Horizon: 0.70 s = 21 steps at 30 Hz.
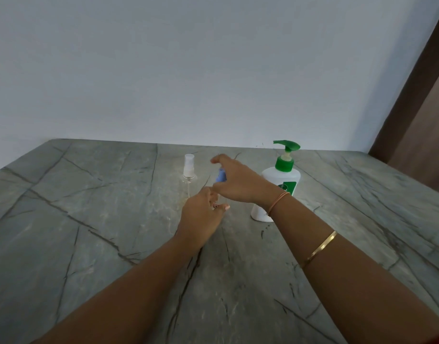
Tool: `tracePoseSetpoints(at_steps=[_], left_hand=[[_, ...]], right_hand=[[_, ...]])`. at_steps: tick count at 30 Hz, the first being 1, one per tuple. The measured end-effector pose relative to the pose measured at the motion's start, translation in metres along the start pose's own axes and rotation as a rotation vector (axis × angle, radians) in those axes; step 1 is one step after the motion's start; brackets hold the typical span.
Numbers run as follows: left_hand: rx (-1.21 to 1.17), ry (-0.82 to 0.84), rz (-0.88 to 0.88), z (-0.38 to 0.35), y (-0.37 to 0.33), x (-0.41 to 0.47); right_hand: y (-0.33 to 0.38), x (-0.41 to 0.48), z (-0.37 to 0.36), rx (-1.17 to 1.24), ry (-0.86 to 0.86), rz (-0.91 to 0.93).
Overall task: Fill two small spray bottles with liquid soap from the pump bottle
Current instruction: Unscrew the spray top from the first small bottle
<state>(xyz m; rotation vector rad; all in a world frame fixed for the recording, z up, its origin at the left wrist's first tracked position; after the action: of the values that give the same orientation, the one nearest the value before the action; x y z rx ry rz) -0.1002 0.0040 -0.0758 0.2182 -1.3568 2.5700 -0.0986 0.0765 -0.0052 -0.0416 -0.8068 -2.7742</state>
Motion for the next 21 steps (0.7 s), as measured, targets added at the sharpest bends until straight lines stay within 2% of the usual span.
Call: tracePoseSetpoints(at_steps=[4, 6, 10, 16, 21], left_hand=[[0.016, -0.016, -0.003, 0.001, -0.001, 0.0], [0.021, -0.011, 0.002, 0.001, 0.0, 0.0], [0.013, -0.011, -0.004, 0.001, -0.001, 0.0], [0.038, -0.028, -0.022, 0.003, -0.004, -0.002], [0.049, -0.015, -0.017, 0.001, -0.002, 0.0]], right_hand=[[-0.008, 0.001, 0.014, -0.183, -0.199, -0.077], [-0.006, 0.001, 0.013, -0.193, -0.165, -0.047], [0.0, 0.001, 0.009, -0.052, -0.077, -0.018], [-0.008, 0.0, 0.012, -0.243, -0.186, -0.056], [0.002, -0.014, 0.032, -0.164, -0.326, 0.027]])
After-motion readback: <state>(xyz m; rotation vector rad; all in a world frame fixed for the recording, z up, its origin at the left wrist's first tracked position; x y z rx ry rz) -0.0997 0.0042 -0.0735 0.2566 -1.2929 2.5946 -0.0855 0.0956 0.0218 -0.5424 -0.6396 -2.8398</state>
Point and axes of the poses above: each hand's wrist, its own x-axis towards the middle knuckle, its own z-axis out of the back of the hand, y = z × x, the point moved 9 cm from there along x, towards the middle knuckle, and after that the axes turned 2 degrees about y, right-handed, at the moved point
